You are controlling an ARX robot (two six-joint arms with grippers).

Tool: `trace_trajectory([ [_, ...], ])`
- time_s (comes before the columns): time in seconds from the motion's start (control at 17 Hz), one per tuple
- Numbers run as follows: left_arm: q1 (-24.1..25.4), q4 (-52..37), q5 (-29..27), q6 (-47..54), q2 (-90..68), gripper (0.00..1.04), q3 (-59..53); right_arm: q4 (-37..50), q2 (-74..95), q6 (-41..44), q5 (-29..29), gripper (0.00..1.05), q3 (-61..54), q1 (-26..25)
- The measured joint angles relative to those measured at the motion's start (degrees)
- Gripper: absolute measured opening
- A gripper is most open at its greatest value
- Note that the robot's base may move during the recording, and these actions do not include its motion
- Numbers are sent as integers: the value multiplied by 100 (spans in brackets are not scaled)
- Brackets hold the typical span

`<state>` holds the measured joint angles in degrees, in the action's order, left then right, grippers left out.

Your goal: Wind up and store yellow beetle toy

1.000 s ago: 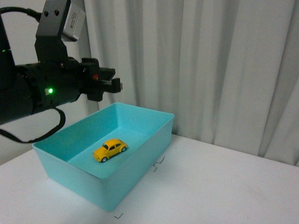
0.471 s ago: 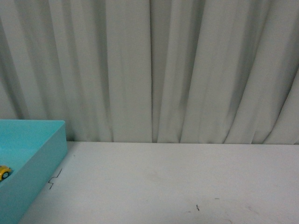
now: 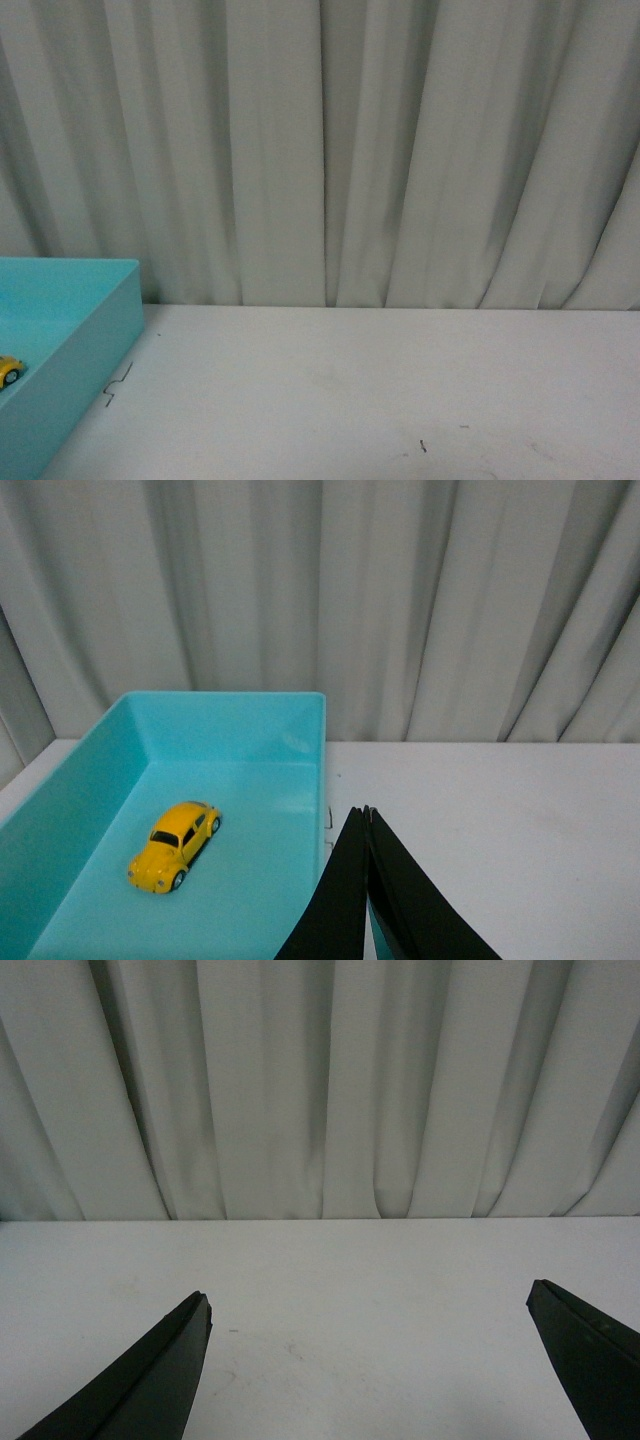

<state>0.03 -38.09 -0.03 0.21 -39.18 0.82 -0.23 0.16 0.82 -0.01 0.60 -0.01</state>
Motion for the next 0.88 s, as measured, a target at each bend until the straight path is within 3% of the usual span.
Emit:
trace_trajectory([
  [0.88,0,2424,0,0,2533,2,-24,0,0,-2,0,98,0,0],
])
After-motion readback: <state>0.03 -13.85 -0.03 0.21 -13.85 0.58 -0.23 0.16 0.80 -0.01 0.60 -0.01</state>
